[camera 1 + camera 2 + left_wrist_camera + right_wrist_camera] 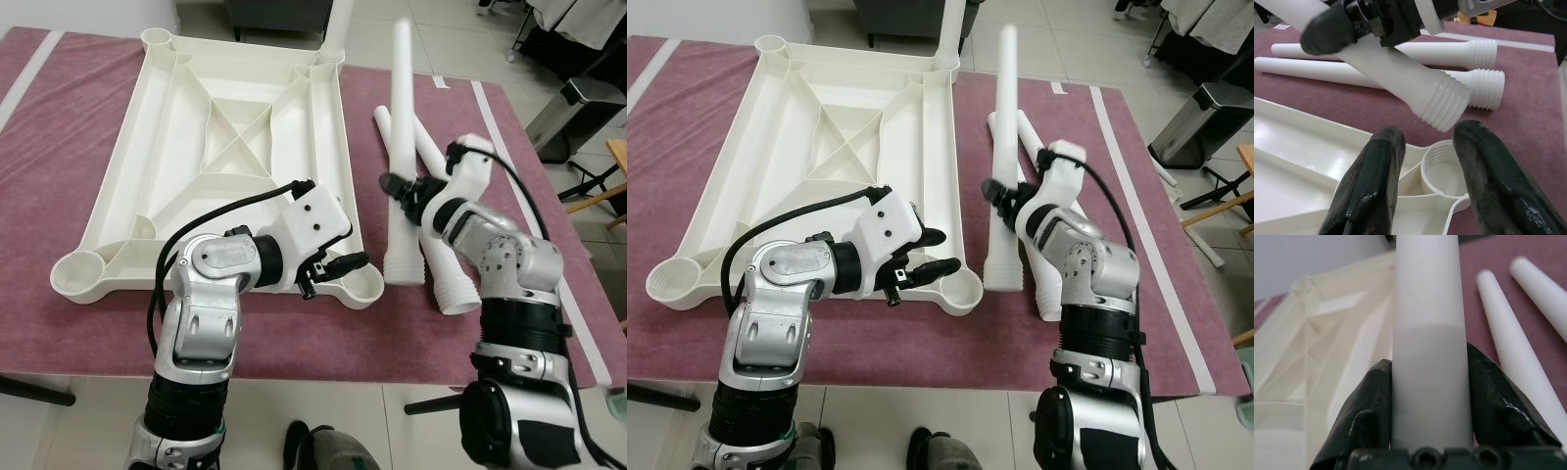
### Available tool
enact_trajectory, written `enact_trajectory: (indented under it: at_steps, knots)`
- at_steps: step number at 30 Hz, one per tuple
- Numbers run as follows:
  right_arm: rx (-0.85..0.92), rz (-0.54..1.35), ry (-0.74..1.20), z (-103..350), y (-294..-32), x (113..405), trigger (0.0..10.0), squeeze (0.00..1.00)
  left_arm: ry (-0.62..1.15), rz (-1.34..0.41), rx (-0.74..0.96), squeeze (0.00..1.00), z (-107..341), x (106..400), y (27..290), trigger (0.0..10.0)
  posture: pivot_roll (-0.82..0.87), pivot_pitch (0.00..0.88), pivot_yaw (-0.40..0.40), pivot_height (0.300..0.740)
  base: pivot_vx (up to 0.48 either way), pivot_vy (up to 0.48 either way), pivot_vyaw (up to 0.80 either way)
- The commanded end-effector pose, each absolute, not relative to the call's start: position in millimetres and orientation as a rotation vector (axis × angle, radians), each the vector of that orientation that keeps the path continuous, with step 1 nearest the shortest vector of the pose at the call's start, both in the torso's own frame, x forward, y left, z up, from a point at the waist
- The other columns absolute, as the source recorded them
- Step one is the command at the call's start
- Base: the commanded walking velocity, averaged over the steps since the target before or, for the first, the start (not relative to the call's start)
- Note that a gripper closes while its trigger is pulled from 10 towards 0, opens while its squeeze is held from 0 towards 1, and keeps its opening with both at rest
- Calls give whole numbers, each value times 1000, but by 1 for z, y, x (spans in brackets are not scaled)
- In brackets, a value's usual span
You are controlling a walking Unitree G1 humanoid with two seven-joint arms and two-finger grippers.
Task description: Building children table
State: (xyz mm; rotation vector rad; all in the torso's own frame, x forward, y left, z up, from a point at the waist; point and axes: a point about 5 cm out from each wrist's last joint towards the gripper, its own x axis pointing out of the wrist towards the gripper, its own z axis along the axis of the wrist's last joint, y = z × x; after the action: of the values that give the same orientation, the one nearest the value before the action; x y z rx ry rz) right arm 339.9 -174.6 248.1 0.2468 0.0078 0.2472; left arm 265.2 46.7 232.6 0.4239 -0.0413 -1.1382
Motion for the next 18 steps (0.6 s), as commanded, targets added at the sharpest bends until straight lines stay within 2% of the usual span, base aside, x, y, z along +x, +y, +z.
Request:
enact_trajectory:
  at_steps: [1, 3, 5, 6, 7, 10, 11, 13, 15, 16, 18]
  knots:
    - [232, 297, -40, 254, -166, 332, 10000, 0, -100, -819, 352, 0, 238, 279, 53, 10000, 88, 156, -66, 740, 0, 0, 0]
    - [201, 323, -68, 258, -162, 326, 10000, 0, -102, -814, 334, 0, 240, 281, 53, 10000, 88, 153, -63, 740, 0, 0, 0]
    - [62, 337, -119, 264, -160, 318, 10000, 0, -103, -799, 304, 0, 242, 283, 55, 10000, 88, 151, -60, 740, 0, 0, 0]
    - [62, 337, -119, 264, -160, 318, 10000, 0, -103, -799, 304, 0, 242, 283, 55, 10000, 88, 151, -60, 740, 0, 0, 0]
    - [-63, 358, -220, 276, -155, 312, 10000, 0, -122, -761, 256, 0, 246, 287, 58, 10000, 85, 145, -54, 740, 0, 0, 0]
    - [-99, 367, -266, 281, -152, 308, 10000, 0, -132, -744, 238, 0, 249, 288, 60, 10000, 85, 145, -54, 740, 0, 0, 0]
    - [-140, 388, -341, 288, -146, 303, 10000, 0, -153, -712, 208, 0, 254, 292, 64, 10000, 84, 140, -50, 740, 0, 0, 0]
    - [-140, 388, -341, 288, -146, 303, 10000, 0, -153, -712, 208, 0, 254, 292, 64, 10000, 84, 140, -50, 740, 0, 0, 0]
    - [-214, 450, -437, 290, -130, 293, 10000, 0, -208, -647, 141, 0, 273, 301, 81, 10000, 88, 127, -37, 740, 0, 0, 0]
    - [-231, 490, -459, 286, -120, 290, 10000, 0, -240, -645, 105, 710, 284, 303, 91, 10000, 92, 123, -34, 740, 0, 0, 0]
    - [-237, 514, -464, 283, -115, 288, 10000, 0, -260, -651, 85, 710, 290, 303, 97, 10000, 93, 122, -33, 740, 0, 0, 0]
